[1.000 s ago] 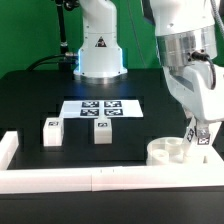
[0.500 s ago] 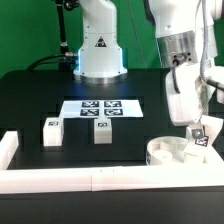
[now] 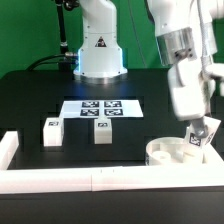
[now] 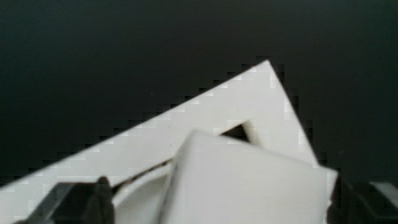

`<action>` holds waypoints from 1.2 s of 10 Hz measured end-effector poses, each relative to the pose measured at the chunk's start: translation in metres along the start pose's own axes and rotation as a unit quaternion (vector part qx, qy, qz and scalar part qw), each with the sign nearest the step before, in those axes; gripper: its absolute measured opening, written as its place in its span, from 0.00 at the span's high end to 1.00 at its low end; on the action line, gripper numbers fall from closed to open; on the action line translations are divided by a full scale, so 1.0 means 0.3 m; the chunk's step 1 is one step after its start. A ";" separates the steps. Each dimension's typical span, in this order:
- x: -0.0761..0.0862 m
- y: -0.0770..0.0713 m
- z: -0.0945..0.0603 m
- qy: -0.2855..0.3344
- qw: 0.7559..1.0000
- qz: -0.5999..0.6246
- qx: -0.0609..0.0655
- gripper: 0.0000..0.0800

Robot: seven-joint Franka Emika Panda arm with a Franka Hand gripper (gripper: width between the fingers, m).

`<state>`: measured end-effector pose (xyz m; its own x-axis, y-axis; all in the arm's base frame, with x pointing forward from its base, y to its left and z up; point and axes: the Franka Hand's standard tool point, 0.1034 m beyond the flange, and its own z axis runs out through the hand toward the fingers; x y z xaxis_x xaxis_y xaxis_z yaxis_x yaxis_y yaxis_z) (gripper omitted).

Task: Assemble stool

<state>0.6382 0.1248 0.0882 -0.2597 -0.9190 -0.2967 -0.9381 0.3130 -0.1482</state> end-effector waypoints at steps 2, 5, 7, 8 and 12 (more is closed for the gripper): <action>-0.052 0.000 -0.078 -0.017 0.990 -0.135 -0.025 0.19; -0.074 0.001 -0.093 -0.024 0.956 -0.290 -0.039 0.19; -0.072 0.002 -0.092 -0.025 0.929 -0.367 -0.040 0.19; -0.066 0.012 -0.087 -0.021 0.886 -0.459 -0.060 0.19; -0.037 -0.007 -0.047 -0.005 0.757 -0.651 -0.054 0.19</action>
Offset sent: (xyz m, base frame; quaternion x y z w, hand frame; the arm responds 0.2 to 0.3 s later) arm 0.0000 0.0000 0.0000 0.0000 0.0000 -0.1296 0.9916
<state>0.6399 0.1309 0.1052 0.9024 -0.4302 0.0266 -0.4114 -0.8781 -0.2441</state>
